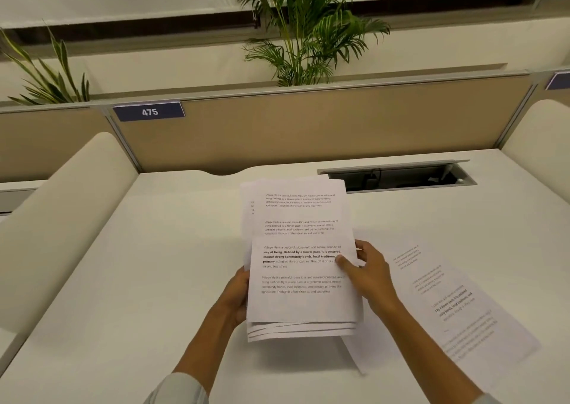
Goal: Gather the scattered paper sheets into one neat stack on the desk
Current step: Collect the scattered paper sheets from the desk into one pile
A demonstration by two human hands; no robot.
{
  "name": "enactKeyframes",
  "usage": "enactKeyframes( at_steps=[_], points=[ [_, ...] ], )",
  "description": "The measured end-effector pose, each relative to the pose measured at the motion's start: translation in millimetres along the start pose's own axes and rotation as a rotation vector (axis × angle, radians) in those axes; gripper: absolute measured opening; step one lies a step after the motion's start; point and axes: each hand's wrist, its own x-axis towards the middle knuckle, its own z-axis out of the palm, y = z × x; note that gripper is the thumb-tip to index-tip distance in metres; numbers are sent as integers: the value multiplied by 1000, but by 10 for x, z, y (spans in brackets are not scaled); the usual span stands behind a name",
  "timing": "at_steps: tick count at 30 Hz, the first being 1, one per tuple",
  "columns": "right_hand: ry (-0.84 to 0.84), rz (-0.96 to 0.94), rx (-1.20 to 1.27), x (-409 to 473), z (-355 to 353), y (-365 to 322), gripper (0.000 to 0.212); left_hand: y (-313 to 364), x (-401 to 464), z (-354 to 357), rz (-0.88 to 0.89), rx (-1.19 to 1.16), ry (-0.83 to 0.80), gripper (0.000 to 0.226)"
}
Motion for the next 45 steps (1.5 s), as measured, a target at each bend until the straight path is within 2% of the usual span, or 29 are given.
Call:
enactKeyframes(
  at_steps=[2,5,9,12,14,15,17,20,22,25,26,29,32,34,36,38,40,43,45],
  points=[
    [-20,-12,4,12,30,17,49,8,25,-28,-13,-19,8,61],
    [-31,-71,-26,17,65,33,49,31,11,-54,-53,-21,-3,77],
    [-57,-109,-44,35,88,80,55,45,-9,-90,48,161,34,54],
    [-74,-63,24,46,46,107,57,103,-8,-170,111,174,111,43],
    [-31,-39,-23,18,-3,138,61,186,-11,-247,169,154,199,38],
    [-11,-65,-130,-10,-25,160,63,230,-9,-295,194,143,233,37],
    [-26,-178,-494,-91,-19,236,68,319,-9,-391,223,127,279,38],
    [-177,-229,-964,-215,143,354,73,429,-24,-496,239,124,315,40],
    [-242,-198,-1110,-263,264,412,57,464,-31,-521,247,120,324,37],
    [-224,-199,-1180,-290,340,386,11,449,-25,-544,245,112,334,36],
    [-219,-190,-1191,-283,322,349,7,435,-25,-551,243,108,339,37],
    [-152,-163,-1084,-256,93,40,12,394,-14,-611,248,95,344,42],
    [-138,-231,-803,-270,-369,-611,21,375,0,-651,246,107,355,44],
    [-204,-296,-589,-374,-667,-1128,17,351,13,-618,234,142,352,39],
    [-348,-368,-298,-501,-878,-1575,16,312,30,-543,227,159,327,34],
    [-512,-409,34,-561,-999,-1872,26,268,50,-442,221,162,292,35],
    [-568,-379,291,-493,-1012,-1964,31,225,73,-340,210,156,246,36],
    [-437,-211,453,-267,-837,-1773,21,190,77,-172,215,154,203,36],
    [-306,-67,410,-119,-668,-1486,17,199,67,-59,239,181,156,32]
  ],
)
